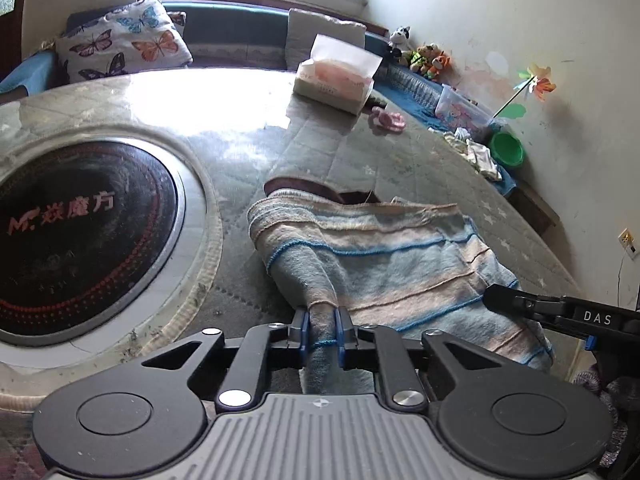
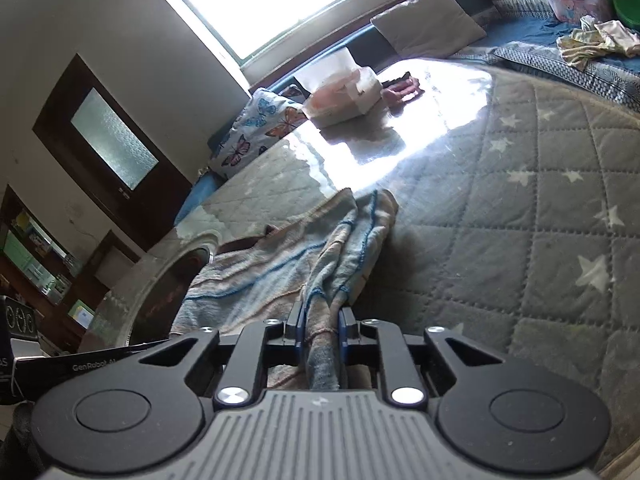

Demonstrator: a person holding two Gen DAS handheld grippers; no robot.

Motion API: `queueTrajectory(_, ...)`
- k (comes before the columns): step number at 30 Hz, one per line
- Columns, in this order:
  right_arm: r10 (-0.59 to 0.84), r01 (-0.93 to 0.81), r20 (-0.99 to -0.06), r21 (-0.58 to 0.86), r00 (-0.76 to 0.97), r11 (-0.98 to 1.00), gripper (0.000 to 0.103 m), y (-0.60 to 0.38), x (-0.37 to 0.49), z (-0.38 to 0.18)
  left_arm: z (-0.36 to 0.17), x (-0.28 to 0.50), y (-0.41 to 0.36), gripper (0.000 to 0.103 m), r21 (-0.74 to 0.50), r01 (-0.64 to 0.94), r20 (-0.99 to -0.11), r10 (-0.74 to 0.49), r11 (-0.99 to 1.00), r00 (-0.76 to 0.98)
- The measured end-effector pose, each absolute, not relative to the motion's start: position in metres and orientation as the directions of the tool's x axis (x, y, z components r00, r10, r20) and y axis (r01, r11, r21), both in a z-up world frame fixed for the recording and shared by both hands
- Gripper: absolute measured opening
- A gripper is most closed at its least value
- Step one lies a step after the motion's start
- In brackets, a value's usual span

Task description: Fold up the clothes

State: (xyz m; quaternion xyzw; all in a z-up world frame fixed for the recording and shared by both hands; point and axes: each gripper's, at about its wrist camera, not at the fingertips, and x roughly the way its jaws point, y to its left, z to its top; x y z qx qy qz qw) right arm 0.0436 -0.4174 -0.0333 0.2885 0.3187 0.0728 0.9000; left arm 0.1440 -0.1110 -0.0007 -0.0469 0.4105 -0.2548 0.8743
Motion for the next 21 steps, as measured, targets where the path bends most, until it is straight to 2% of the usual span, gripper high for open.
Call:
queueTrajectory(7, 0.323, -0.012, -0.487, 0.539, 0.812, 0.842, 0.013, -0.407, 0.043, -0.004, 0.03, 0.139, -0.109, 0.011, -0.274, 0.436, -0.641, -0.5, 0.857, 0.582)
queueTrajectory(21, 0.298, -0.134, -0.39, 0.394, 0.872, 0.909, 0.013, -0.391, 0.068, 0.083, 0.098, 0.168, -0.115, 0.011, -0.222, 0.438, -0.55, -0.483, 0.871, 0.681)
